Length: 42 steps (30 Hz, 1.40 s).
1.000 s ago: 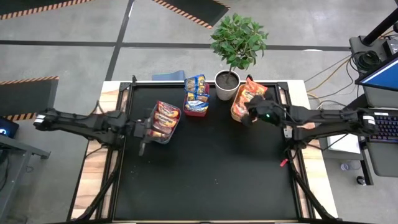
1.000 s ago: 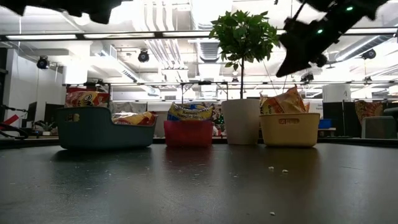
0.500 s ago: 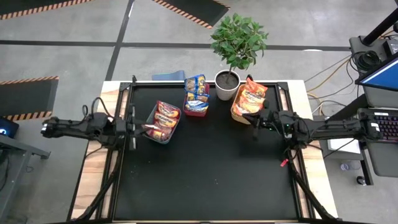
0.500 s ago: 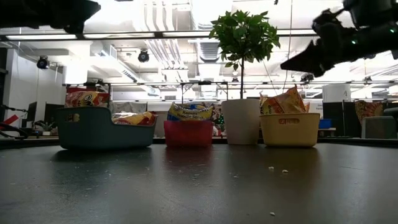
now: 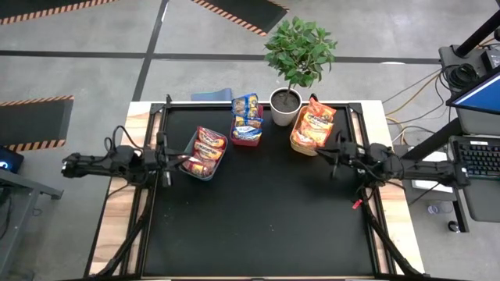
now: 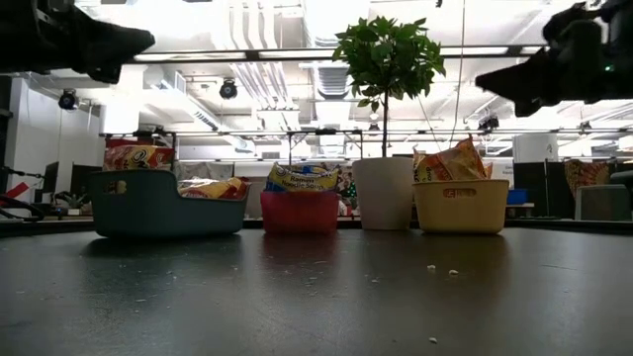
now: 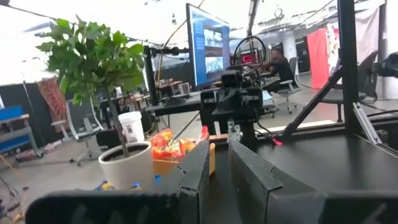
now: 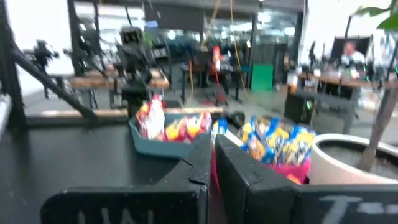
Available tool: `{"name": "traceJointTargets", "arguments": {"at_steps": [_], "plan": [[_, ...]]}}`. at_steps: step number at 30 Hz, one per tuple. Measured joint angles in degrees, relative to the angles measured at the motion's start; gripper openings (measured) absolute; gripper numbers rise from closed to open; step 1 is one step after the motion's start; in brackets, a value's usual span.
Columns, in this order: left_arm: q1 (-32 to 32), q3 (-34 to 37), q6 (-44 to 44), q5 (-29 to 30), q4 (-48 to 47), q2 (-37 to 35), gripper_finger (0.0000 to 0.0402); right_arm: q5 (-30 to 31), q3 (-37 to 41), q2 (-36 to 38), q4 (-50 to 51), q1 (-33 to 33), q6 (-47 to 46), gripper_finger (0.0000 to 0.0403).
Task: Sort Maruchan noodles
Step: Return to Home Position
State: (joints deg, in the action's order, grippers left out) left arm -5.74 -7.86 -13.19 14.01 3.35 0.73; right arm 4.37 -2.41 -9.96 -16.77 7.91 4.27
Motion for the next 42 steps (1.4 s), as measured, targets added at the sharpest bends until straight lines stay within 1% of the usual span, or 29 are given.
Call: {"name": "traceJointTargets", "arguments": {"at_steps": [5, 9, 12, 18, 21, 23, 25, 28, 30, 32, 42], "plan": [[0.0, 0.9, 1.5, 0.1, 0.2, -0.8, 0.0045, -2.0, 0.7, 6.5, 2.7, 0.0, 1.4, 0.0012], [0.0, 2.6, 3.3, 0.3, 0.3, -0.7, 0.0045, -5.3, 0.7, 9.9, 7.4, 0.0, 2.7, 0.0012], [0.0, 3.8, 5.5, 0.5, 0.4, -0.7, 0.0045, -7.9, 1.0, 9.9, 7.6, 0.0, 4.4, 0.0012], [0.0, 7.3, 7.4, 0.5, 3.2, -0.6, 0.0045, -8.6, 1.7, 9.5, 8.1, 0.0, 6.0, 0.0012], [0.0, 7.3, 8.9, 0.0, 3.2, -0.5, 0.0045, -11.7, 1.7, 9.4, 8.4, 0.0, 4.4, 0.0012], [0.0, 7.3, 9.6, -1.4, 3.0, -0.5, 0.0045, -13.7, 1.7, 9.4, 8.4, 0.0, 2.7, 0.0012], [0.0, 7.3, 9.7, -1.8, 3.2, -0.5, 0.0045, -14.9, 1.7, 9.4, 9.2, 0.0, 1.3, 0.0012], [0.0, 7.3, 11.5, 0.0, 3.1, -0.5, 0.0045, -14.4, 1.7, 9.0, 9.8, 0.0, -2.8, 0.0013], [0.0, 7.3, 15.6, 0.4, 3.0, -0.4, 0.0045, -13.9, 1.7, 8.9, 9.7, 0.0, -6.8, 0.0013], [0.0, 7.3, 18.6, 0.4, 3.0, -0.2, 0.0045, -13.4, 1.7, 8.7, 10.1, 0.0, -8.7, 0.0013], [0.0, 7.0, 18.1, 0.4, 3.0, -0.1, 0.0045, -13.3, 1.7, 8.6, 10.8, 0.0, -8.2, 0.0013]]}}
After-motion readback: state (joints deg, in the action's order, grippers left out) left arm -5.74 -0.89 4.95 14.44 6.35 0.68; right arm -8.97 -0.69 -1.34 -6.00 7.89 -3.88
